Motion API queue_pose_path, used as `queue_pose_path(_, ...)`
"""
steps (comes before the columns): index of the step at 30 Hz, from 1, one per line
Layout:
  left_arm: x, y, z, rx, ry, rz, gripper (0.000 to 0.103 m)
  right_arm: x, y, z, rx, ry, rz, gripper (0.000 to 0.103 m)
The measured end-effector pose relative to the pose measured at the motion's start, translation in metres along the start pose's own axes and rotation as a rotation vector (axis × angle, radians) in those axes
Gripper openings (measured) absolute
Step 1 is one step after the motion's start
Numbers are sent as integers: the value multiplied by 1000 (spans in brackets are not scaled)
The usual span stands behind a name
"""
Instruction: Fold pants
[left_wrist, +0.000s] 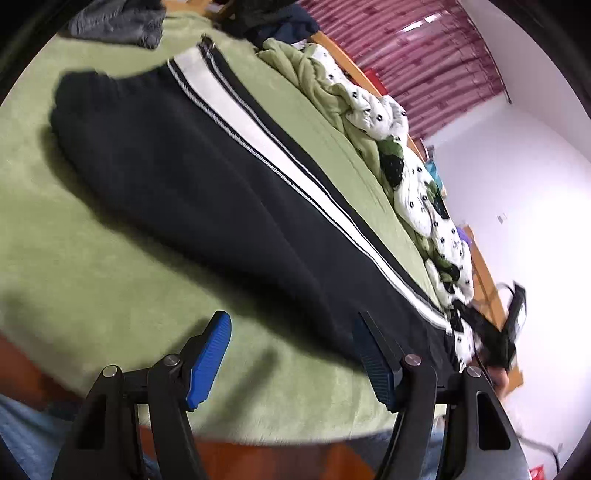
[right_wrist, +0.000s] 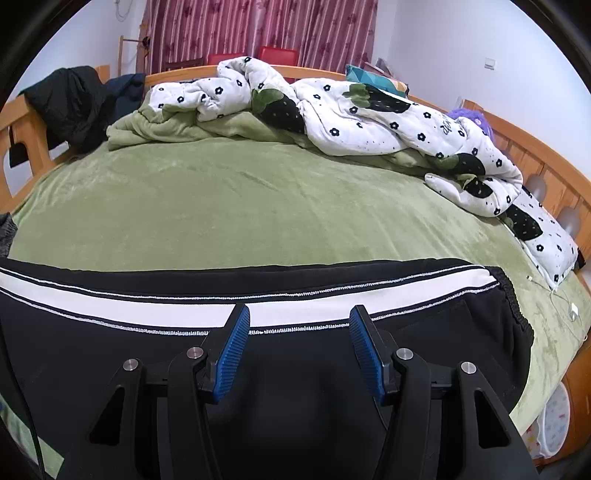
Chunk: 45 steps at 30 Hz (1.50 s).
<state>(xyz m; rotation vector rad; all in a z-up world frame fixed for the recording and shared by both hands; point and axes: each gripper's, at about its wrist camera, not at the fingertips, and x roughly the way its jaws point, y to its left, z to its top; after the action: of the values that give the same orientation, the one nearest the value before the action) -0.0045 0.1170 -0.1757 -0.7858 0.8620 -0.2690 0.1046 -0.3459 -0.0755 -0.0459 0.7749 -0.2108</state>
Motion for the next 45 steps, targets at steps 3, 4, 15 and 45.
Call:
queue_pose_path(3,28,15,7,-90,18,-10,55,-4,-6,-2,16,-8,5,55)
queue_pose_path(4,27,14,7,-83,-18,8,43,-5,-8,-3,21,-7,7,55)
queue_pose_path(15,-28,31,101,90,-322,530,26,-3,-6,-5,13,0,13,55)
queue_pose_path(45,78,7,214,324,-87,602,18,42,11,-8,-54,92,-84,55)
